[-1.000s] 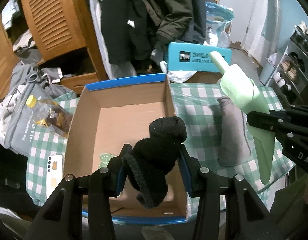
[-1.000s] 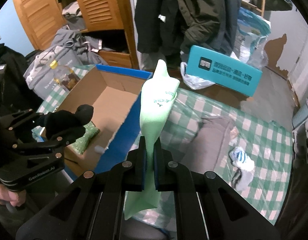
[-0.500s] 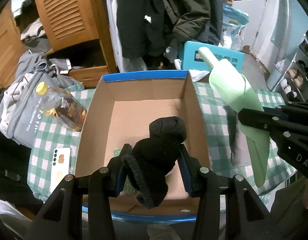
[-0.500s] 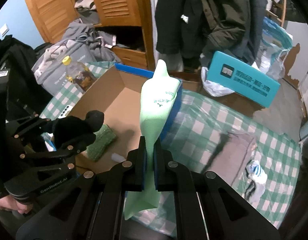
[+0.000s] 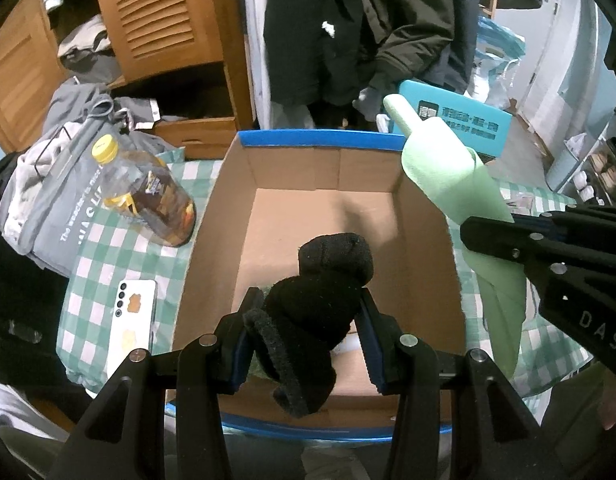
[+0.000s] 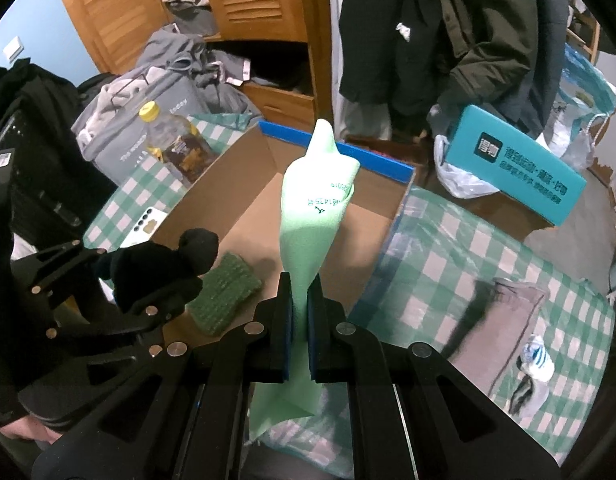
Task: Organize soft objects
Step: 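Lift the light green cloth with the right tool and carry it over the box, then lower the green cloth into the box and open the right tool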
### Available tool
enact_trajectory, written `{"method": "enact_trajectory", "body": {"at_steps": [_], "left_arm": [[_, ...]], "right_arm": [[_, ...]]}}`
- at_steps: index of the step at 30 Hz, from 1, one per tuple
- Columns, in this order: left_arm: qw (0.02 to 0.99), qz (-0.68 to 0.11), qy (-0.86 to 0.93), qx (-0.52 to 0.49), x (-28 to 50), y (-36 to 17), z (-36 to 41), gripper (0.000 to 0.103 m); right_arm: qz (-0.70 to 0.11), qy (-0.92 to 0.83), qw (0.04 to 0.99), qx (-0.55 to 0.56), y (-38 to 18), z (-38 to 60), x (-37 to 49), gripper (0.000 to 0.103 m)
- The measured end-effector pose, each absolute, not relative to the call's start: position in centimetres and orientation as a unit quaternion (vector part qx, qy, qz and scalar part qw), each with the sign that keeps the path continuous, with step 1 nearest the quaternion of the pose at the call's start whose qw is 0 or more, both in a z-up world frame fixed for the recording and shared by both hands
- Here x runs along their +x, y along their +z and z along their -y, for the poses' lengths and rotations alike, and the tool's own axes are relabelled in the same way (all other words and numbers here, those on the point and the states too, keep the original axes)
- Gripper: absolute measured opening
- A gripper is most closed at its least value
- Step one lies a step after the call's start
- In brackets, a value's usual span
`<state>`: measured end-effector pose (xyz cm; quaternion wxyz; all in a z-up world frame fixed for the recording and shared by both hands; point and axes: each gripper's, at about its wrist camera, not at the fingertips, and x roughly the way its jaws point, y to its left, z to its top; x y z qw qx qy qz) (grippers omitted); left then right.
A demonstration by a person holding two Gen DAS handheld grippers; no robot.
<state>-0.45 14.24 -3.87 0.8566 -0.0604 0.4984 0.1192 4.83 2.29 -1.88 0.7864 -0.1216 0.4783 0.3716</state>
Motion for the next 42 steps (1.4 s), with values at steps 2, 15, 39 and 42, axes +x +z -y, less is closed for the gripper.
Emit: {"method": "enact_trajectory", "body": {"at_steps": [2, 15, 39, 42], "left_arm": [[0.854, -0.501, 0.123, -0.062, -0.4, -4.2, -14.7, 0.047], [0.833, -0.527, 0.153, -0.066, -0.3, -6.3, -16.7, 0.052], [0.842, -0.515, 0.150, -0.064, -0.4, -5.1, -15.8, 0.069], [0.843, -0.514, 0.147, -0.062, -0.3, -5.0, -15.4, 0.071]], "right_arm": [[-0.482, 0.372, 0.784, -0.122, -2.2, -2.9, 4.9, 0.005], [-0.507, 0.376, 0.765, -0.125, -4.1, -5.8, 5.1, 0.006], [-0.498, 0.339, 0.788, -0.126, -3.4, -3.7, 5.7, 0.051], [-0.498, 0.337, 0.789, -0.127, -3.4, -3.4, 5.7, 0.052]]}}
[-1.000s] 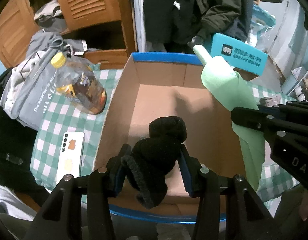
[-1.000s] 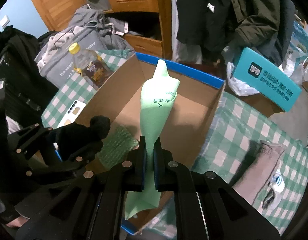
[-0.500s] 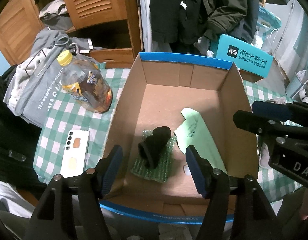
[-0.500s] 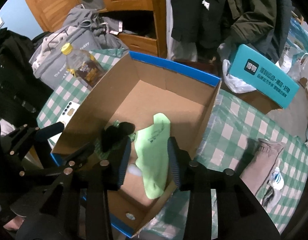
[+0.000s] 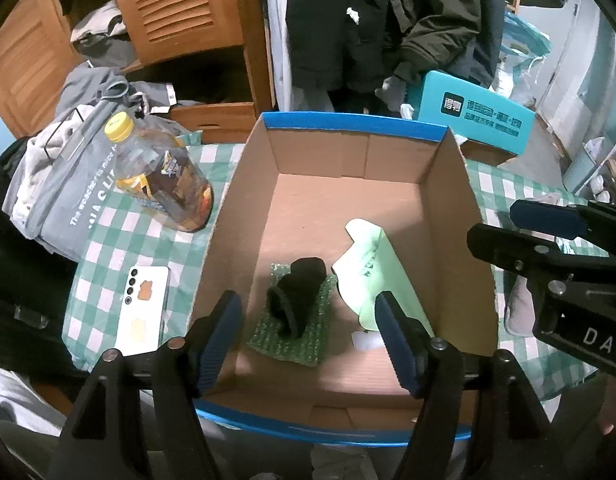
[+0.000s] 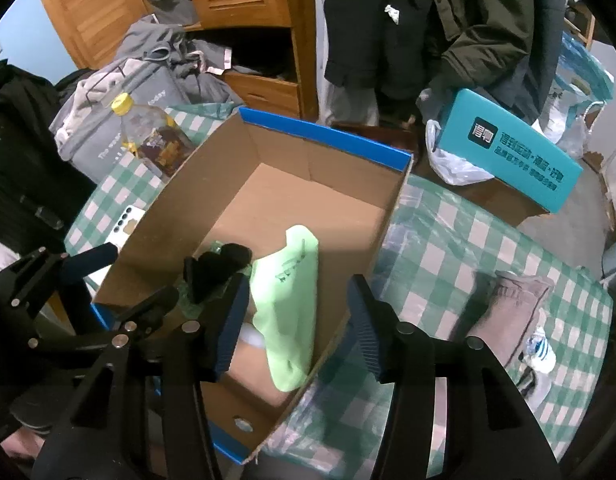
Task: Organize soft objects
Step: 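Lower the green cloth into the box and open the right tool, then withdraw the right tool from the box back over the table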
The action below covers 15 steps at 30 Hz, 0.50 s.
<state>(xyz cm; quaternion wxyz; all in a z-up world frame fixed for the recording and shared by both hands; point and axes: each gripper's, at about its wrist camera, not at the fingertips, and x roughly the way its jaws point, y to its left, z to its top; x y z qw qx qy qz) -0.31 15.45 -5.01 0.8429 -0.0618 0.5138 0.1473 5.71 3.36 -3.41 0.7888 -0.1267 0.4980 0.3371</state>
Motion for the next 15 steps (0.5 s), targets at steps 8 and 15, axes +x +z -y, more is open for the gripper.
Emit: {"method": "enact_trajectory", "body": {"at_steps": [8, 15], "left_arm": [[0.844, -0.515, 0.140, -0.056, 0.1, -4.9, -14.4, 0.072], [0.845, -0.516, 0.133, -0.051, 0.4, -4.8, -13.5, 0.075]], "right_arm": [[-0.497, 0.331, 0.792, -0.125, -3.3, -2.1, 5.7, 0.052], [-0.497, 0.323, 0.797, -0.120, -3.3, -0.5, 5.8, 0.053]]}}
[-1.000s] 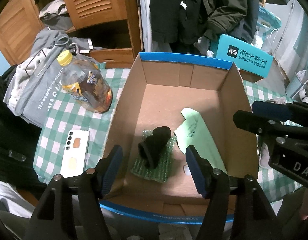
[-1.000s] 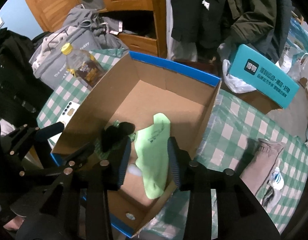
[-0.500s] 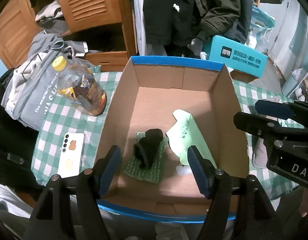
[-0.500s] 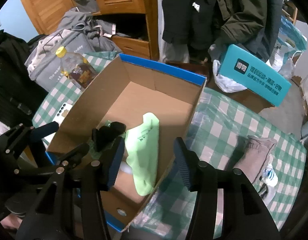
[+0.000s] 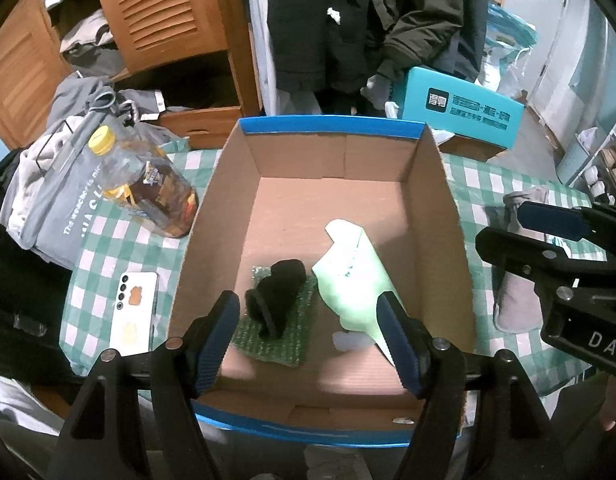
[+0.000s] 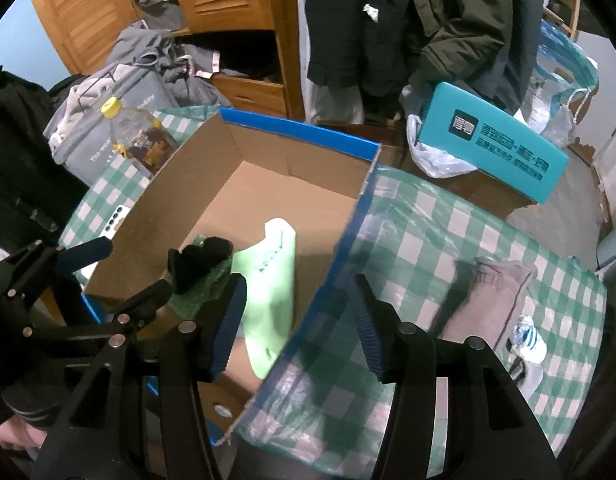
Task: Organize soft objects
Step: 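Withdraw the right tool from the box back over the table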
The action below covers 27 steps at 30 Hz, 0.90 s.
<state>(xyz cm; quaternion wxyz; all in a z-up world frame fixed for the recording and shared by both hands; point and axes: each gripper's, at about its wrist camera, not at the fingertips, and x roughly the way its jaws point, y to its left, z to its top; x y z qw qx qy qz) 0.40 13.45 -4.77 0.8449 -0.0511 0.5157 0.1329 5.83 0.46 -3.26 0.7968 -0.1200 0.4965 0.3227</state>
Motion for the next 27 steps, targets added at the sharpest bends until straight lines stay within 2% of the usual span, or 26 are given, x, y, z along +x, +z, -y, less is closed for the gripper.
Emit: {"method": "enact_trajectory", "body": {"at_steps": [27], "left_arm": [[0.846, -0.526, 0.088, -0.011, 2.4, -4.9, -6.6, 0.081]], "right_arm": [[-0.507, 0.266, 0.816, -0.085, -4.2, 9.1, 6.9, 0.056]]}}
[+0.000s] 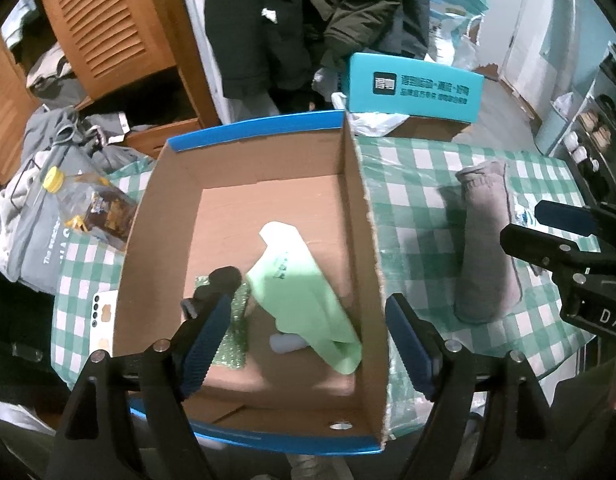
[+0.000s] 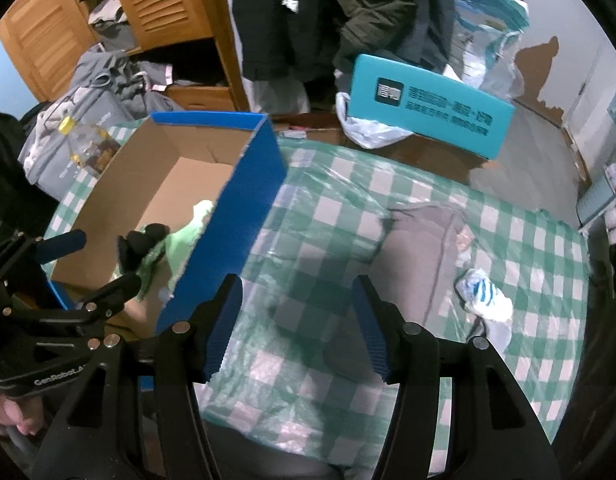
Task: Organize soft objects
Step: 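Withdraw the right tool from the box back over the table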
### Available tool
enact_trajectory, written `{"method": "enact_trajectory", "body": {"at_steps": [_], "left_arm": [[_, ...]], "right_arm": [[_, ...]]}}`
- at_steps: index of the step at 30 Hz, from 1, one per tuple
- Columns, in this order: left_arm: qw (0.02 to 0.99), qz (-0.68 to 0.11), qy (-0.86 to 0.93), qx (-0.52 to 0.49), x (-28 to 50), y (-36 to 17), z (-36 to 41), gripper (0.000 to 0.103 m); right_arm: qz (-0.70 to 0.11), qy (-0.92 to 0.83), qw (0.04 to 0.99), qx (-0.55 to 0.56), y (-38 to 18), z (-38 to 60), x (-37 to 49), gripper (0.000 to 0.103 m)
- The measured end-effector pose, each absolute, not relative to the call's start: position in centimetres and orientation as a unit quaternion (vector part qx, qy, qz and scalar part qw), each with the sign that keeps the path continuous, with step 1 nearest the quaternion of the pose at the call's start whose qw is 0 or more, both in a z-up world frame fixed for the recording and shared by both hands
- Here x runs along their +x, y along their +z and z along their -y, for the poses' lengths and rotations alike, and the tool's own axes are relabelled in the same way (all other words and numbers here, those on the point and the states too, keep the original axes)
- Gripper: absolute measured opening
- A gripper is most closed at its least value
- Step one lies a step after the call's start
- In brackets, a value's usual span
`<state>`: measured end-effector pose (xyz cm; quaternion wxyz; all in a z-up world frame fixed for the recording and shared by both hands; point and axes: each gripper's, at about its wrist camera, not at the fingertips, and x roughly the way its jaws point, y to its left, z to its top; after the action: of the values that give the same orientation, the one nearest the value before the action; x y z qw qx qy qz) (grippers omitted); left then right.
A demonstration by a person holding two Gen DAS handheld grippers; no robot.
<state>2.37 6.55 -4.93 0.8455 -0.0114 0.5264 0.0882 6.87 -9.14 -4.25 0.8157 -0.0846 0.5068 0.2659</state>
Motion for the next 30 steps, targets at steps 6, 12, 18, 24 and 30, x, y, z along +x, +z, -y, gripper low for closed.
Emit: {"method": "enact_trajectory", "body": {"at_steps": [6, 12, 18, 24, 30], "left_arm": [[0.844, -0.531, 0.077, 0.002, 3.0, -5.1, -4.6, 0.081], [0.842, -0.536, 0.062, 0.014, 3.8, -5.3, -2.1, 0.081], [0.837, -0.544, 0.046, 0.024, 4.6, -5.8, 0.2, 0.082], [0.830, -0.556, 0.029, 0.023, 5.7, -6.6, 2.4, 0.082], [0.824, -0.565, 0.017, 0.030, 6.8, -7.7, 4.5, 0.082]], "right_arm": [[-0.512, 0.250, 0.818, -0.071, -4.7, 11.5, 7.2, 0.057], [-0.517, 0.235, 0.821, -0.057, -5.2, 14.3, 7.5, 0.057], [-0.525, 0.216, 0.822, -0.042, -6.0, 17.0, 8.2, 0.057], [-0.537, 0.187, 0.822, -0.032, -7.2, 20.2, 8.8, 0.057], [-0.552, 0.156, 0.819, -0.026, -8.9, 23.2, 9.7, 0.057]]}}
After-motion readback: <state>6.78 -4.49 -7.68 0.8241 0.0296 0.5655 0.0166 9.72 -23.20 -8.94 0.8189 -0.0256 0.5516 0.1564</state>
